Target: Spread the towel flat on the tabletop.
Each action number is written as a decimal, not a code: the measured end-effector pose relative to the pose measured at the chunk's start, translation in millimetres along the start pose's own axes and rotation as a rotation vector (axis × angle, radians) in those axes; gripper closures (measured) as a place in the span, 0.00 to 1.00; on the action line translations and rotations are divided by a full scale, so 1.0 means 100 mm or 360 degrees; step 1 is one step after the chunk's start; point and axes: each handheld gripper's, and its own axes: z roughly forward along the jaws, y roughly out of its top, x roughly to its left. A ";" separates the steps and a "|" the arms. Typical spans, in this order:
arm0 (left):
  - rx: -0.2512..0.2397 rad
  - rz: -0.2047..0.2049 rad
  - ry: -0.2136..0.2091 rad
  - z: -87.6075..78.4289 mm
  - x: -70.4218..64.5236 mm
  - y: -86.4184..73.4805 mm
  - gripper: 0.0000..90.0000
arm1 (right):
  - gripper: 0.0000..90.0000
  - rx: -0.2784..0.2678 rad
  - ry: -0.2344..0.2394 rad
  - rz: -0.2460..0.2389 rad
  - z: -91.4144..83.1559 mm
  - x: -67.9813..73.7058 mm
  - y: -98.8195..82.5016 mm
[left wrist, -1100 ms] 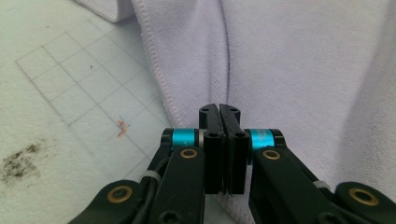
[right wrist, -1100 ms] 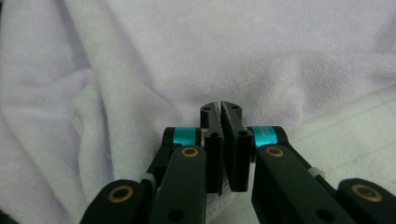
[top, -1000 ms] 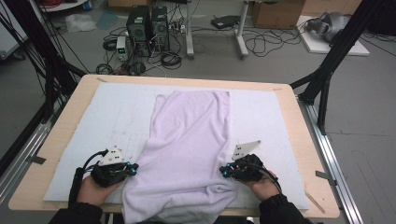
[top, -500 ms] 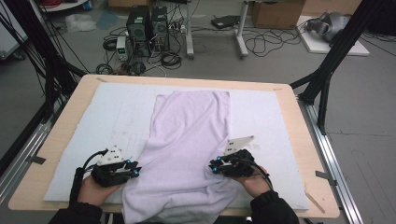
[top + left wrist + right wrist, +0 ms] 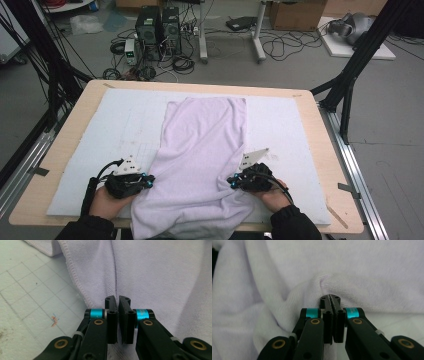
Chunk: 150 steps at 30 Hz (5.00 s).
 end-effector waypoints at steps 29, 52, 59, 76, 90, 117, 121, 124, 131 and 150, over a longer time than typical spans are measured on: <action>0.0007 0.0015 0.0003 0.02 0.03 0.00 0.91 | 0.81 0.0019 -0.0039 -0.0014 -0.11 -0.01 -0.23; -0.0217 -0.0113 0.0161 -0.07 0.36 0.32 0.72 | 0.76 -0.0192 -0.0341 0.0059 -0.32 -0.41 0.25; -0.0183 -0.0003 -0.0010 -0.18 -0.02 0.17 0.61 | 0.69 -0.0199 -0.0190 -0.0089 -0.46 0.06 -0.02; -0.0068 0.0057 0.0052 -0.06 -0.03 0.13 0.98 | 0.96 -0.0018 -0.0027 -0.0129 -0.23 0.20 -0.13; -0.0169 -0.0137 0.0263 0.06 0.44 0.41 0.82 | 0.84 0.0039 -0.0149 0.0032 0.20 -0.27 0.37; -0.0199 -0.0014 0.0157 -0.11 -0.03 0.11 0.66 | 0.97 -0.0025 0.0005 -0.0137 -0.14 0.38 0.00; -0.0229 -0.0027 0.0146 -0.13 -0.02 0.11 0.65 | 0.97 -0.0064 0.0015 -0.0192 -0.17 0.40 0.28; -0.0230 -0.0027 0.0144 -0.14 -0.02 0.11 0.65 | 0.97 -0.0024 0.0051 -0.0221 0.01 0.37 0.53; -0.0213 -0.0024 0.0117 -0.12 -0.01 0.08 0.65 | 0.96 0.0167 0.0053 -0.0178 0.65 0.25 0.70; -0.0195 -0.0017 0.0106 -0.07 -0.03 0.07 0.63 | 0.73 -0.0003 0.0064 -0.0205 0.32 0.43 0.24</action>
